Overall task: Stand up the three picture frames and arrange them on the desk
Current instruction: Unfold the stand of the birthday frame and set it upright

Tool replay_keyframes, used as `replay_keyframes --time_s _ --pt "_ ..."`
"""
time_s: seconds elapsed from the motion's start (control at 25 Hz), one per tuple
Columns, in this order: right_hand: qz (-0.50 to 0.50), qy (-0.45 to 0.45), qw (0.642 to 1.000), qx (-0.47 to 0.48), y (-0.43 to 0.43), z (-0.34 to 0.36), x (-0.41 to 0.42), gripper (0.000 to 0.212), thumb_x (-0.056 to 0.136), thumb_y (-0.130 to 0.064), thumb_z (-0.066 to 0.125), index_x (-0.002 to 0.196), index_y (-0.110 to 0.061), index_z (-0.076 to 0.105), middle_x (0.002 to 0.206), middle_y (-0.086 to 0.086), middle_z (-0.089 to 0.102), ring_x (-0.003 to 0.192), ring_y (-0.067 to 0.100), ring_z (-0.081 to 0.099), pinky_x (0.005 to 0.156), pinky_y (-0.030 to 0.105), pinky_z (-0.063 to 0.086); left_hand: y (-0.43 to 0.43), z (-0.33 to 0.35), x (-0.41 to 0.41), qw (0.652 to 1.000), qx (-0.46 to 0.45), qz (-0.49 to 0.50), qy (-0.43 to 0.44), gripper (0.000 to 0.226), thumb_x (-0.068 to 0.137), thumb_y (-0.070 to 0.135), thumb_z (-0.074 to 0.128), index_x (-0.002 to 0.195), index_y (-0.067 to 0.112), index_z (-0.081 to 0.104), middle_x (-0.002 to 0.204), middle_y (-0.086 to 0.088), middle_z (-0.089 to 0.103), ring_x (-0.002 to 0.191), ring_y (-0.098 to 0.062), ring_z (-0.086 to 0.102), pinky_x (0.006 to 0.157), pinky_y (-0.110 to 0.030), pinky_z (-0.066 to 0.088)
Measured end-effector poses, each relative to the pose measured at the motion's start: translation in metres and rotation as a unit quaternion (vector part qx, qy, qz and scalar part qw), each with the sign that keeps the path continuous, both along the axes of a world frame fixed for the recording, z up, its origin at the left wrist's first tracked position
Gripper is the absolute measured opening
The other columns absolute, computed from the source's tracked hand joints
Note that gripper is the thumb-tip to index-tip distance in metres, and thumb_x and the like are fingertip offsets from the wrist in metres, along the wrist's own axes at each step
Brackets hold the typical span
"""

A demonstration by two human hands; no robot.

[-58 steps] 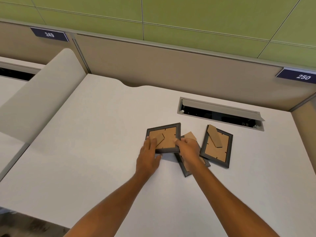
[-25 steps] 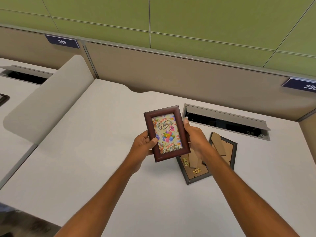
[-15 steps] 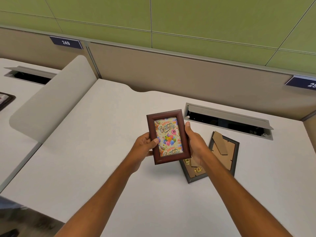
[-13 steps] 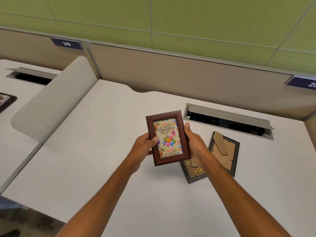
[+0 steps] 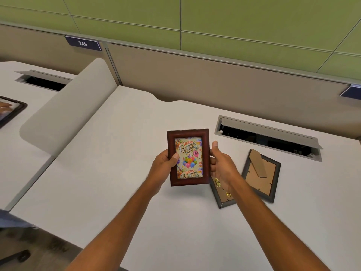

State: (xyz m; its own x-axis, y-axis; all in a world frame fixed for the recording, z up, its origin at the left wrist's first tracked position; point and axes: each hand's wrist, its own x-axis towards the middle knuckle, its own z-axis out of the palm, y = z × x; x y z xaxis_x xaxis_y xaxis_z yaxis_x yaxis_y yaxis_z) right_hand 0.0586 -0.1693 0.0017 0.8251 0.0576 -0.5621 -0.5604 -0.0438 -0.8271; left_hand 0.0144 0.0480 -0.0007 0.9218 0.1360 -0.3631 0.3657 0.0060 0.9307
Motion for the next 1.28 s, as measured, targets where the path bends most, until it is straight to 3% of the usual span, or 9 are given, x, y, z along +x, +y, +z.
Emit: replay_keyframes --time_s 0.24,0.36,0.44,0.52,0.6,0.68,0.8,1.08,1.28 --pt "0.002 0.048 0.998 0.047 0.013 -0.004 0.018 0.066 0.102 -0.078 0.039 0.124 -0.03 0.08 0.116 0.004 0.085 0.107 0.028 0.083 0.096 0.052 0.064 0.019 -0.011 0.015 0.996 -0.023 -0.081 0.016 0.035 0.112 0.03 0.058 0.146 0.022 0.062 0.134 0.002 0.079 0.121 -0.019 0.077 0.1 -0.035 0.063" --pt "-0.007 0.05 0.995 0.082 0.023 -0.007 0.028 0.06 0.111 -0.065 0.037 0.126 -0.026 0.08 0.121 0.004 0.084 0.109 0.025 0.082 0.082 0.041 0.068 0.031 -0.017 0.024 0.993 -0.031 -0.114 0.009 0.035 0.111 0.017 0.059 0.146 0.021 0.059 0.138 0.001 0.077 0.126 -0.017 0.074 0.104 -0.033 0.06" --pt "-0.027 0.034 0.997 0.07 0.028 -0.015 0.031 0.052 0.115 -0.051 0.037 0.121 -0.025 0.082 0.123 0.005 0.084 0.109 0.023 0.082 0.083 0.038 0.068 0.039 -0.02 0.03 0.991 -0.019 -0.132 0.004 0.037 0.11 0.007 0.06 0.145 0.019 0.06 0.138 0.001 0.076 0.127 -0.014 0.073 0.106 -0.029 0.059" --pt "-0.041 0.018 0.998 0.049 0.032 -0.028 0.03 0.051 0.115 -0.04 0.039 0.106 -0.029 0.088 0.117 0.002 0.085 0.113 0.025 0.08 0.099 0.042 0.063 0.047 -0.025 0.035 0.989 -0.003 -0.146 0.007 0.038 0.107 -0.001 0.061 0.139 0.019 0.064 0.133 0.006 0.078 0.124 -0.01 0.073 0.101 -0.024 0.059" --pt "-0.047 0.008 0.998 0.05 0.035 -0.038 0.028 0.052 0.11 -0.036 0.042 0.091 -0.041 0.09 0.106 -0.006 0.087 0.111 0.018 0.08 0.103 0.039 0.058 0.052 -0.029 0.037 0.987 0.011 -0.16 0.015 0.042 0.104 -0.008 0.062 0.132 0.023 0.067 0.123 0.014 0.082 0.117 -0.003 0.075 0.092 -0.016 0.059" --pt "-0.052 -0.006 0.997 0.06 0.039 -0.047 0.027 0.044 0.103 -0.042 0.046 0.088 -0.052 0.087 0.102 -0.016 0.086 0.1 0.004 0.08 0.101 0.034 0.055 0.055 -0.035 0.04 0.985 0.024 -0.171 0.022 0.044 0.103 -0.01 0.062 0.129 0.026 0.069 0.117 0.02 0.083 0.112 0.003 0.076 0.088 -0.013 0.058" --pt "-0.074 -0.012 0.995 0.071 0.041 -0.065 0.033 0.048 0.111 -0.038 0.045 0.091 -0.051 0.087 0.105 -0.021 0.084 0.101 -0.003 0.077 0.102 0.031 0.052 0.058 -0.042 0.047 0.984 0.029 -0.173 0.029 0.046 0.103 -0.011 0.062 0.124 0.029 0.069 0.112 0.024 0.083 0.107 0.006 0.076 0.085 -0.011 0.058" --pt "-0.063 0.016 0.996 0.053 0.053 -0.084 0.055 0.061 0.113 -0.032 0.037 0.084 -0.045 0.089 0.097 -0.011 0.087 0.089 0.005 0.082 0.085 0.032 0.059 0.066 -0.058 0.07 0.985 0.006 -0.168 0.035 0.042 0.106 -0.008 0.058 0.137 0.02 0.065 0.134 0.004 0.075 0.119 -0.004 0.071 0.094 -0.015 0.058" --pt "-0.09 0.044 0.994 0.054 0.061 -0.09 0.067 0.061 0.115 -0.036 0.039 0.081 -0.042 0.089 0.097 -0.007 0.087 0.087 0.012 0.084 0.078 0.034 0.063 0.07 -0.064 0.082 0.985 -0.002 -0.167 0.05 0.036 0.108 -0.002 0.06 0.133 0.023 0.065 0.13 0.005 0.075 0.115 -0.002 0.073 0.093 -0.016 0.059"
